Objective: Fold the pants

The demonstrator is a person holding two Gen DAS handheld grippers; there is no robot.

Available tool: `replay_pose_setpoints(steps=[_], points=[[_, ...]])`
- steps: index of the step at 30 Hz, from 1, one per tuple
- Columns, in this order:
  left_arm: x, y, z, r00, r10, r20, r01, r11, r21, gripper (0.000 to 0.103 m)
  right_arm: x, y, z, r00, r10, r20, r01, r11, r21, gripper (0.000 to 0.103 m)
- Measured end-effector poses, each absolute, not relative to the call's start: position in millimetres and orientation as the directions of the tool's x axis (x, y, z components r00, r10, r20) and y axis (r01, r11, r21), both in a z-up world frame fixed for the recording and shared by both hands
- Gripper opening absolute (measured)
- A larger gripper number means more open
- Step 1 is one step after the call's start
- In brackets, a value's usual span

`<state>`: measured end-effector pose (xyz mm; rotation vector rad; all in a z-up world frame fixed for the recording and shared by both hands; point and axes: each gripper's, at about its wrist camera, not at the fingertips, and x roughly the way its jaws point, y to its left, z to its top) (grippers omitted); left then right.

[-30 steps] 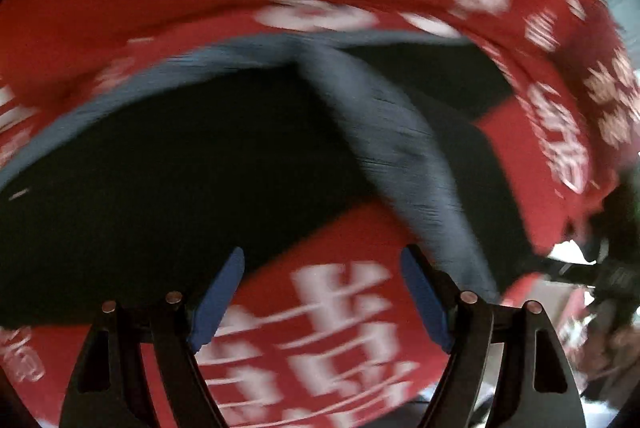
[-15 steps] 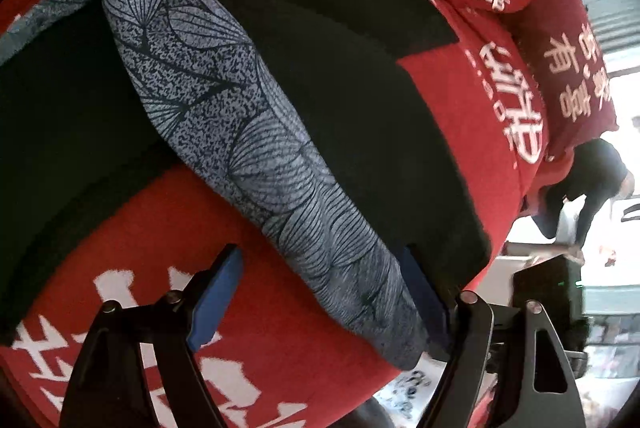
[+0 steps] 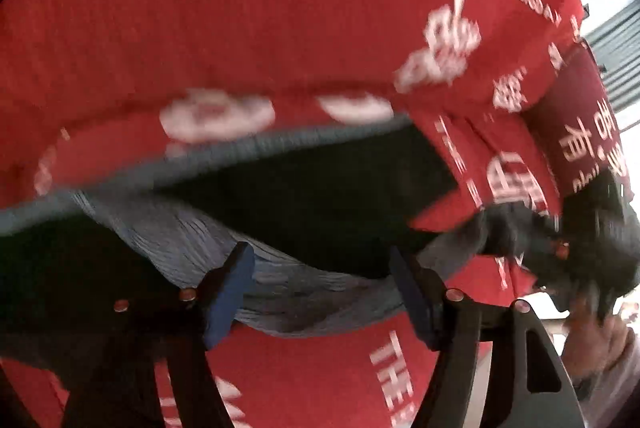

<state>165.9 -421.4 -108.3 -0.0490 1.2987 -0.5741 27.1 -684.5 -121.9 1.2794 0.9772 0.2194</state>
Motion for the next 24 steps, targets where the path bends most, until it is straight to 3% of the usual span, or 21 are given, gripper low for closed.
replay_pose_setpoints(steps=[3,4,5,6,7,10,12,14,18,19,20,21,24], points=[[185.6,-402.0,-98.0,0.219,-0.369,-0.903,0.337,0.897,-0.285,0.071,79.6,-718.4,-108.3,0.588,0.598,-0.544,0.372,0.397,0.839,0.024],[190.5,-394.2,-96.9,0.234,-0.346,-0.908,0.304,0.914,-0.270,0.072,94.3,-726.7,-104.4,0.583,0.579,-0.570,0.390,0.415,0.822,0.039],[193.7,-385.1,-97.1,0.245,-0.327,-0.913,0.280,0.925,-0.256,0.073,110.6,-735.3,-101.0,0.576,0.554,-0.601,0.411,0.439,0.799,0.070],[195.0,-373.2,-98.6,0.251,-0.303,-0.919,0.254,0.937,-0.239,0.073,116.5,-743.6,-98.8,0.573,0.539,-0.617,0.418,0.456,0.786,0.082],[195.5,-366.6,-100.6,0.251,-0.284,-0.925,0.234,0.945,-0.227,0.073,121.6,-749.9,-90.2,0.586,0.506,-0.633,0.416,0.482,0.771,0.087],[197.0,-345.1,-121.9,0.218,-0.215,-0.952,0.156,0.971,-0.183,0.073,123.9,-756.1,-75.2,0.600,0.456,-0.657,0.403,0.537,0.741,0.087],[194.1,-331.4,-139.7,0.198,-0.138,-0.971,0.110,0.987,-0.118,0.073,112.4,-758.6,-87.7,0.564,0.428,-0.706,0.458,0.549,0.699,0.083],[193.8,-321.8,-156.2,0.188,-0.067,-0.980,0.071,0.996,-0.054,0.073,96.9,-760.9,-114.3,0.498,0.419,-0.759,0.527,0.549,0.649,0.068],[194.1,-298.6,-184.2,0.147,-0.011,-0.989,-0.025,1.000,-0.015,0.073,81.2,-764.5,-164.3,0.400,0.400,-0.825,0.639,0.524,0.564,0.056],[194.1,-294.2,-190.3,0.135,-0.009,-0.991,-0.044,0.999,-0.015,0.073,80.4,-764.7,-171.7,0.400,0.402,-0.824,0.645,0.515,0.565,0.044],[194.0,-291.8,-194.7,0.127,-0.006,-0.992,-0.054,0.998,-0.013,0.073,81.8,-764.7,-179.2,0.406,0.410,-0.816,0.647,0.501,0.574,0.024],[192.5,-291.1,-195.9,0.126,-0.003,-0.992,-0.054,0.999,-0.010,0.073,85.0,-764.1,-183.7,0.416,0.417,-0.808,0.644,0.492,0.585,0.014],[189.7,-296.2,-203.6,0.126,0.023,-0.992,-0.008,1.000,0.022,0.073,92.5,-761.5,-182.6,0.421,0.413,-0.807,0.634,0.503,0.588,0.007]])
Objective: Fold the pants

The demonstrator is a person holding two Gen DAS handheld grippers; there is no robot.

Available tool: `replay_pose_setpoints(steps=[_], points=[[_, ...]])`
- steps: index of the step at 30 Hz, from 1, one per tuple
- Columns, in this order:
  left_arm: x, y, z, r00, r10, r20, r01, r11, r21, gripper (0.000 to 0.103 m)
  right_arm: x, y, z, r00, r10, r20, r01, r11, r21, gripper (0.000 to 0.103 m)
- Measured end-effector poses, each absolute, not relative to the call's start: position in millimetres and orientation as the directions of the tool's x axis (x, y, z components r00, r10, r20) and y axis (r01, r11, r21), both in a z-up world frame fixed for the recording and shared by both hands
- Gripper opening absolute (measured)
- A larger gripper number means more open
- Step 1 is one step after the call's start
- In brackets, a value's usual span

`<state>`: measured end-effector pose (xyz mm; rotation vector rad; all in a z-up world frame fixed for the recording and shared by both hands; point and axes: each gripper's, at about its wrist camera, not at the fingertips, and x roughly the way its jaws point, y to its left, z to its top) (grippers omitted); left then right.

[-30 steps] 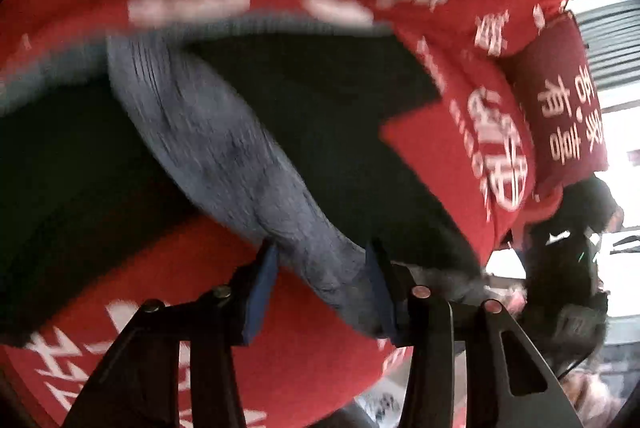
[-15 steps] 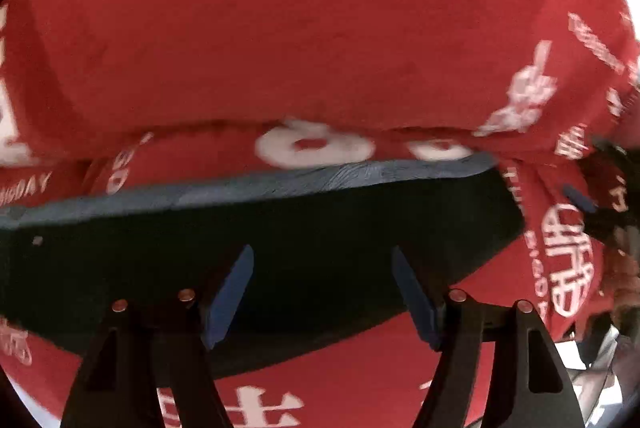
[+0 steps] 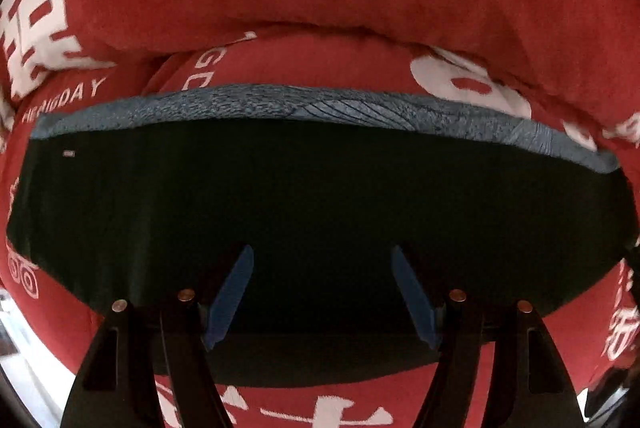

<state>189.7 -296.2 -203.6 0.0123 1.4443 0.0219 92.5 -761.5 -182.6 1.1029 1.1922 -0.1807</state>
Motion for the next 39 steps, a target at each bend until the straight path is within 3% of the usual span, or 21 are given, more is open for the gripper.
replay_pose_setpoints(steps=[6,8,14,19,20,23,25,27,30,32,33,39], points=[[169.7,-290.4,-214.7,0.068,0.049,-0.997,0.005,0.999,0.049,0.077,67.2,-762.2,-192.3,0.352,0.422,-0.836,0.653,0.529,0.542,0.008],[171.5,-293.0,-206.6,0.072,0.040,-0.997,0.020,0.999,0.042,0.077,65.3,-762.9,-183.5,0.336,0.399,-0.853,0.648,0.560,0.517,0.024],[204.9,-297.9,-192.8,0.133,-0.008,-0.991,-0.020,1.000,-0.011,0.077,86.3,-745.2,-125.1,0.362,0.269,-0.892,0.559,0.703,0.439,0.024],[234.2,-301.8,-225.0,0.081,0.049,-0.996,-0.102,0.994,0.040,0.077,143.6,-693.2,-136.9,0.276,0.296,-0.914,0.399,0.830,0.389,0.024],[233.1,-296.7,-226.6,0.089,0.034,-0.995,-0.114,0.993,0.024,0.083,151.5,-689.6,-142.7,0.257,0.289,-0.922,0.384,0.845,0.372,0.024],[224.4,-279.1,-220.0,0.094,0.053,-0.994,-0.096,0.994,0.044,0.083,148.1,-687.0,-170.4,0.197,0.233,-0.952,0.421,0.857,0.297,0.019],[213.7,-259.8,-214.9,0.086,0.071,-0.994,-0.097,0.993,0.063,0.083,135.0,-702.2,-172.7,0.250,0.267,-0.931,0.484,0.798,0.359,0.019],[199.9,-233.1,-205.0,0.085,0.075,-0.994,-0.105,0.992,0.066,0.083,123.2,-709.1,-166.5,0.238,0.239,-0.941,0.527,0.782,0.332,0.023],[185.0,-198.8,-188.8,0.110,0.088,-0.990,-0.101,0.992,0.077,0.083,112.9,-691.9,-151.1,0.260,0.350,-0.900,0.496,0.751,0.435,0.028],[177.6,-167.6,-178.6,0.135,0.118,-0.984,-0.096,0.990,0.106,0.083,110.6,-647.7,-140.3,0.248,0.454,-0.856,0.409,0.752,0.517,0.050],[176.2,-153.0,-175.8,0.148,0.130,-0.980,-0.094,0.989,0.117,0.083,108.9,-620.2,-137.3,0.234,0.500,-0.834,0.370,0.747,0.552,0.055],[176.0,-47.5,-179.9,0.188,0.223,-0.957,-0.119,0.972,0.203,0.083,96.1,-428.1,-168.7,0.121,0.779,-0.615,0.303,0.561,0.770,0.055]])
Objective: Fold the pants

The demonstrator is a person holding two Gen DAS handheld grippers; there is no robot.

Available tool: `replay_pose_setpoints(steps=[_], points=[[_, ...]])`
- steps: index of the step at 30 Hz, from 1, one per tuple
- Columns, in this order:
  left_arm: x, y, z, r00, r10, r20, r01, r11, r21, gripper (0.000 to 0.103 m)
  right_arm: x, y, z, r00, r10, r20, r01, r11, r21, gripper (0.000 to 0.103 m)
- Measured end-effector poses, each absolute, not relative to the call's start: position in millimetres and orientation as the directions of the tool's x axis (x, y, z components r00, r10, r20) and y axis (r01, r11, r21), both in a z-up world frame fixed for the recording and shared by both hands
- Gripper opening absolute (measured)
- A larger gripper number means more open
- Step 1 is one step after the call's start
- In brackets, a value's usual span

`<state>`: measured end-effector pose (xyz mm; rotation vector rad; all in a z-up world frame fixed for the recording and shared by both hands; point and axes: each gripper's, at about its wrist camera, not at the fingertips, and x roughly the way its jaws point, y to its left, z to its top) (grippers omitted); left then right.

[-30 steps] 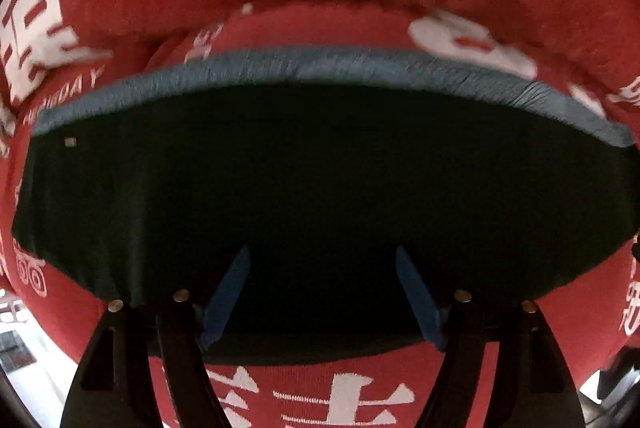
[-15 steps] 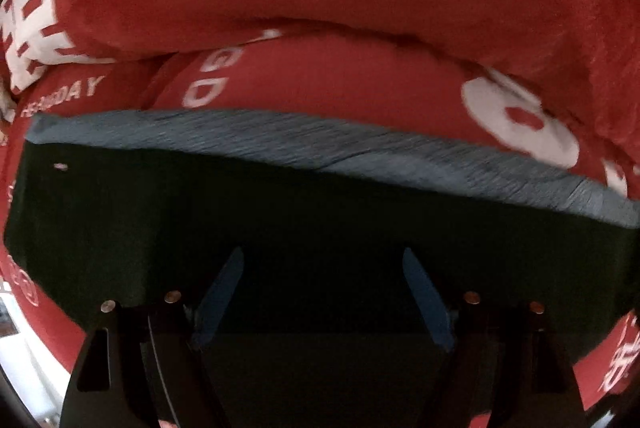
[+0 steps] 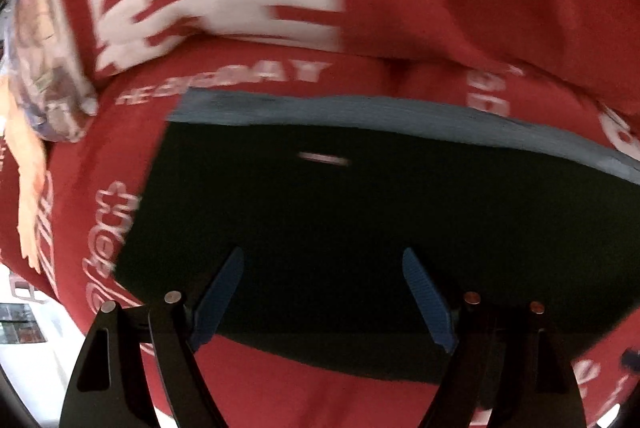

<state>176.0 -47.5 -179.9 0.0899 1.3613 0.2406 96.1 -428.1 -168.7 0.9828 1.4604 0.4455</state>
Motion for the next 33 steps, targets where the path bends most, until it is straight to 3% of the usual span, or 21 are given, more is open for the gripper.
replay_pose_setpoints(steps=[3,5,15,16,17,22,25,28,33], points=[[177.6,8.5,-206.6,0.163,0.219,-0.962,-0.171,0.967,0.191,0.083,93.1,-358.4,-199.1,0.088,0.823,-0.561,0.313,0.511,0.800,0.053],[170.7,33.3,-213.9,0.162,0.137,-0.977,-0.192,0.976,0.105,0.083,90.7,-332.7,-210.4,0.087,0.838,-0.539,0.343,0.482,0.806,0.053],[163.9,32.5,-219.3,0.235,0.075,-0.969,-0.132,0.990,0.044,0.089,101.4,-324.3,-226.1,0.171,0.818,-0.549,0.440,0.435,0.785,0.052],[162.7,32.4,-215.8,0.234,0.068,-0.970,-0.128,0.991,0.038,0.089,104.9,-323.0,-229.5,0.177,0.814,-0.553,0.459,0.428,0.778,0.041],[161.4,33.7,-211.8,0.232,0.052,-0.971,-0.124,0.992,0.024,0.089,109.3,-320.7,-231.4,0.170,0.806,-0.567,0.478,0.435,0.763,0.009],[167.2,58.1,-219.2,0.216,0.045,-0.975,-0.133,0.991,0.016,0.089,106.6,-320.5,-200.8,0.174,0.742,-0.647,0.407,0.544,0.734,0.008],[165.5,55.8,-216.9,0.213,0.080,-0.974,-0.126,0.991,0.054,0.089,91.5,-321.6,-219.0,0.095,0.688,-0.719,0.408,0.632,0.658,0.009],[158.5,48.5,-202.8,0.202,0.101,-0.974,-0.118,0.990,0.078,0.089,83.6,-332.2,-216.4,0.106,0.704,-0.702,0.418,0.609,0.674,0.014],[135.7,6.3,-162.3,0.257,0.038,-0.966,-0.048,0.998,0.026,0.089,79.5,-369.5,-167.5,0.120,0.588,-0.800,0.312,0.743,0.593,0.016]])
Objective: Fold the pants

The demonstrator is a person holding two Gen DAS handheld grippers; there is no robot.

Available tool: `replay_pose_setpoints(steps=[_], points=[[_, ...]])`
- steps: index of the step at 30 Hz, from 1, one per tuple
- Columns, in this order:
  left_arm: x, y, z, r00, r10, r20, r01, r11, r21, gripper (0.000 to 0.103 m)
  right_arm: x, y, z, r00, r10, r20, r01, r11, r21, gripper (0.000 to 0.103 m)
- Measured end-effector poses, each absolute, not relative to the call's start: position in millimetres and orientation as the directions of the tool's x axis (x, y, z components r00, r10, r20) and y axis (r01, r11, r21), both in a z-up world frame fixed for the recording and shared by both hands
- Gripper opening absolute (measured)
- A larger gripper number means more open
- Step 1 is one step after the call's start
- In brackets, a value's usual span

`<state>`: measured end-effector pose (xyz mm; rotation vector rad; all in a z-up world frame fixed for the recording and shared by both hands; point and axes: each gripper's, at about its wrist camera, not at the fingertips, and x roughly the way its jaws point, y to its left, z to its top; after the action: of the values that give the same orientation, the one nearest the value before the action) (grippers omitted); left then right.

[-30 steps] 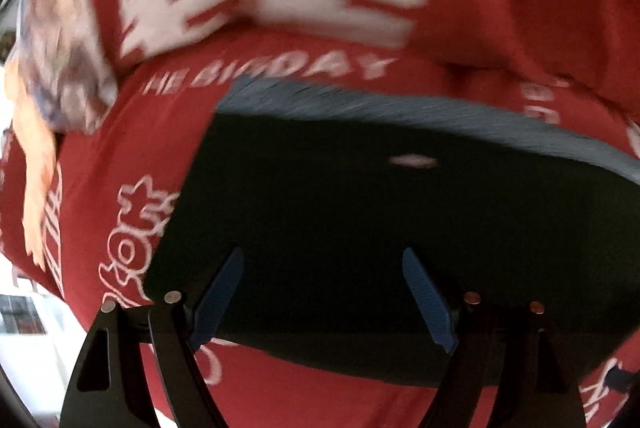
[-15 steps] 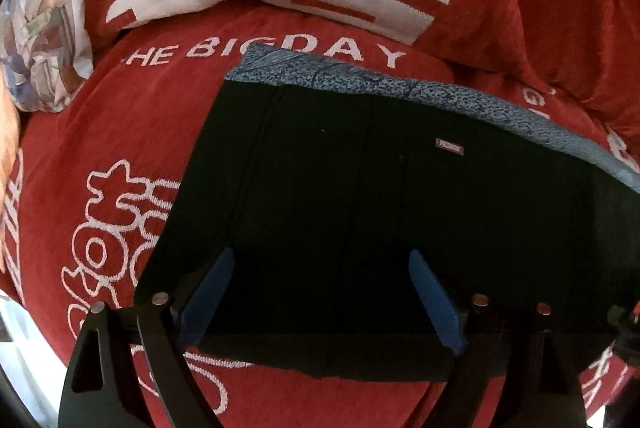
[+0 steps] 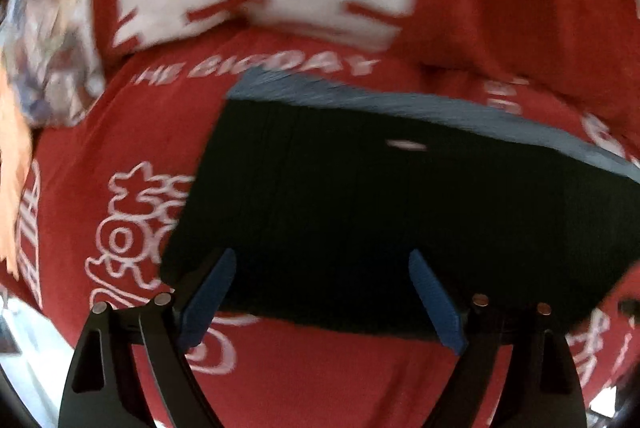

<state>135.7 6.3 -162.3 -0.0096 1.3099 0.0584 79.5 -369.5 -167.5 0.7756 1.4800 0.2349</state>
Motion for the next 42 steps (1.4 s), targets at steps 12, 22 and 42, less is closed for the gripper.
replay_pose_setpoints(steps=[12,22,42], points=[[129.0,-152.6,-209.8,0.182,-0.102,-0.978,0.151,0.986,-0.075,0.089,99.8,-417.9,-180.9,0.097,0.394,-0.914,0.295,0.865,0.405,0.005],[123.9,-157.0,-204.7,0.162,-0.070,-0.984,0.130,0.990,-0.049,0.089,104.0,-421.8,-150.5,0.138,0.336,-0.932,0.230,0.904,0.360,0.017],[158.1,39.4,-187.0,0.240,0.173,-0.955,-0.173,0.976,0.134,0.089,254.4,-180.5,-127.8,-0.010,0.533,-0.846,-0.344,0.793,0.504,0.044]])
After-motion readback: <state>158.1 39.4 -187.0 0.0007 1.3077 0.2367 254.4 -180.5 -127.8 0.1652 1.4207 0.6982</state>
